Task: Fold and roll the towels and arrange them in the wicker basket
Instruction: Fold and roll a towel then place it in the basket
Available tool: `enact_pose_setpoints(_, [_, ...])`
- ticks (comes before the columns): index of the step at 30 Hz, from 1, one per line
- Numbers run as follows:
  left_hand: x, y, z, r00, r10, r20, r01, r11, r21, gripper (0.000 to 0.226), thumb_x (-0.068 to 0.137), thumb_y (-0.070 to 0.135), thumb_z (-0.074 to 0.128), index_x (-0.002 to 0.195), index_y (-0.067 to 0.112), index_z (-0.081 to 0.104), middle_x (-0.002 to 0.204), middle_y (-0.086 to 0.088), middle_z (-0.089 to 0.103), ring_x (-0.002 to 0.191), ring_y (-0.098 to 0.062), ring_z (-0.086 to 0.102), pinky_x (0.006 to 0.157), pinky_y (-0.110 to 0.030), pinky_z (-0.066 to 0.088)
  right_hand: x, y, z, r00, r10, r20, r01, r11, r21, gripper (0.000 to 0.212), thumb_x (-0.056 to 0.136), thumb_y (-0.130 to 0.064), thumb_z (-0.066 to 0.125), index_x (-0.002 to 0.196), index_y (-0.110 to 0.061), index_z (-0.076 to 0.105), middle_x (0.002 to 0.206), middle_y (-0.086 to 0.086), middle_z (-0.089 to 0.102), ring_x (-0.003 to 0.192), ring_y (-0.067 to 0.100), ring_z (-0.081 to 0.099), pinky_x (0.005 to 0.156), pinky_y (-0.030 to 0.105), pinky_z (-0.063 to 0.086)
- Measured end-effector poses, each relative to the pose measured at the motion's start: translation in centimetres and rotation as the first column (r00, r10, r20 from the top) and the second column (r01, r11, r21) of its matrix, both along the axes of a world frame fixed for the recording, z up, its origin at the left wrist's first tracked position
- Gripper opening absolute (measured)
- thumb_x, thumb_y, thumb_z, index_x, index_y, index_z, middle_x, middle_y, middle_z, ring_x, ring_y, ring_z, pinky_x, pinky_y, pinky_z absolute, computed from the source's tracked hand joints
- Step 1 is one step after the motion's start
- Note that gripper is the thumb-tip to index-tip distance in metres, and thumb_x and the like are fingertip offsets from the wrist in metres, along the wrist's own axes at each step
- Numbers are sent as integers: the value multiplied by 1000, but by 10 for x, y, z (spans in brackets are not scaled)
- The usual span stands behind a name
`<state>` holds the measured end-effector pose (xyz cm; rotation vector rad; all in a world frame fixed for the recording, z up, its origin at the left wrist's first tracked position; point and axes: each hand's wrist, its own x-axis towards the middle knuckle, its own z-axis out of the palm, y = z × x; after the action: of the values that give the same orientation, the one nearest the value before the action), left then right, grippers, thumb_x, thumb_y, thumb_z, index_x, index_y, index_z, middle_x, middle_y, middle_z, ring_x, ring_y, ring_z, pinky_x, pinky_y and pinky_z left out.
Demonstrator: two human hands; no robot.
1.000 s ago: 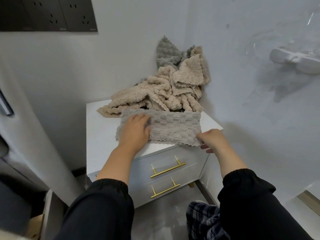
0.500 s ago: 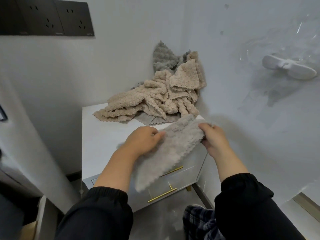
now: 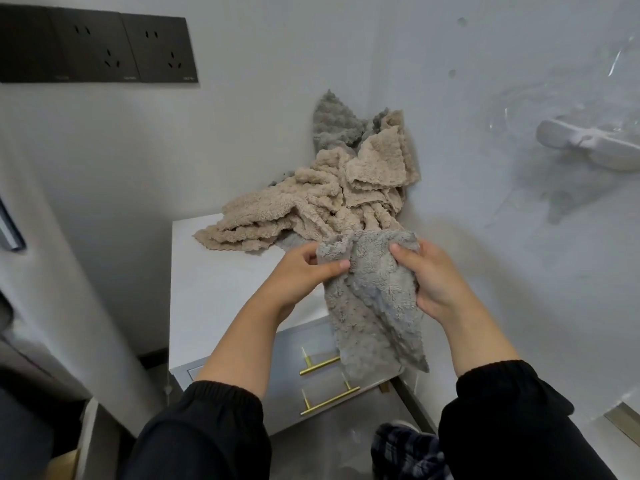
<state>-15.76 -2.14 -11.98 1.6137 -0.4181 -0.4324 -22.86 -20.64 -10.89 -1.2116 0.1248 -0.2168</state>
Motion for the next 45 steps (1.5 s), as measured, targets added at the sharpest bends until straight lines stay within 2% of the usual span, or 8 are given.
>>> enact_pose_setpoints(5, [-5, -5, 6, 987, 140, -81, -153, 970, -189, 29, 95, 13, 56, 67, 12, 50, 55, 4, 57, 49, -8, 55, 49, -18, 42, 3, -2, -3, 988, -151, 21, 149, 933, -327, 12, 88, -7, 63, 98, -7, 69, 93, 13, 73, 91, 27, 70, 87, 43, 55])
enact_pose_setpoints(12, [-5, -8, 4, 941, 287, 178, -274, 957, -96, 21, 100, 16, 44, 98, 21, 64, 72, 13, 68, 68, -5, 63, 64, -21, 50, 6, 4, -2, 983, -170, 63, 181, 947, -264, 9, 87, -22, 67, 91, -17, 72, 85, 5, 72, 78, 20, 67, 70, 31, 55])
enact_pose_setpoints(15, [-5, -9, 0, 895, 364, 260, -359, 931, -68, 21, 99, 16, 45, 107, 16, 65, 89, 6, 69, 83, -12, 63, 76, -20, 48, 9, 3, -10, 996, -17, -87, -16, 932, -361, 38, 65, -47, 82, 95, -26, 73, 101, 3, 72, 96, 23, 67, 87, 38, 52])
enact_pose_setpoints(24, [0, 8, 9, 740, 300, 602, -461, 878, 129, 25, 95, 22, 54, 78, 4, 53, 64, -4, 49, 57, -9, 38, 50, -17, 27, 15, 3, -12, 995, -42, -92, 32, 995, -99, 41, 73, 12, 68, 111, -1, 63, 92, 12, 71, 85, 28, 66, 77, 36, 53])
enact_pose_setpoints(29, [6, 22, 13, 860, 238, 451, -400, 863, 308, 36, 91, 28, 62, 67, 2, 52, 63, -12, 48, 60, -18, 41, 56, -30, 27, 15, 6, -13, 982, -83, -171, 42, 972, -233, 66, 49, -22, 91, 94, 15, 60, 87, 19, 55, 83, 30, 51, 76, 43, 39])
enact_pose_setpoints(32, [5, 34, 20, 911, 155, 381, -320, 849, 420, 42, 87, 30, 67, 59, 11, 43, 58, -3, 41, 57, -18, 38, 56, -29, 28, 16, 7, -17, 972, -169, -162, 82, 895, -439, 17, 68, -6, 81, 76, 1, 68, 77, 15, 58, 75, 26, 54, 72, 39, 42])
enact_pose_setpoints(35, [4, 39, 25, 912, 137, 387, -332, 800, 500, 42, 85, 30, 70, 56, 10, 46, 56, -3, 43, 54, -17, 36, 53, -28, 26, 16, 8, -16, 969, -225, -107, 118, 792, -599, 30, 73, -7, 79, 59, -4, 53, 60, 6, 40, 61, 19, 40, 60, 30, 33])
enact_pose_setpoints(45, [-8, 37, 8, 900, 421, 116, -436, 875, 211, 22, 91, 12, 61, 69, 8, 61, 63, -12, 67, 37, -13, 54, 39, -17, 39, 18, 21, -1, 968, -89, -236, -8, 924, -381, 11, 91, -10, 61, 100, -5, 59, 53, 4, 66, 42, 12, 61, 47, 21, 52])
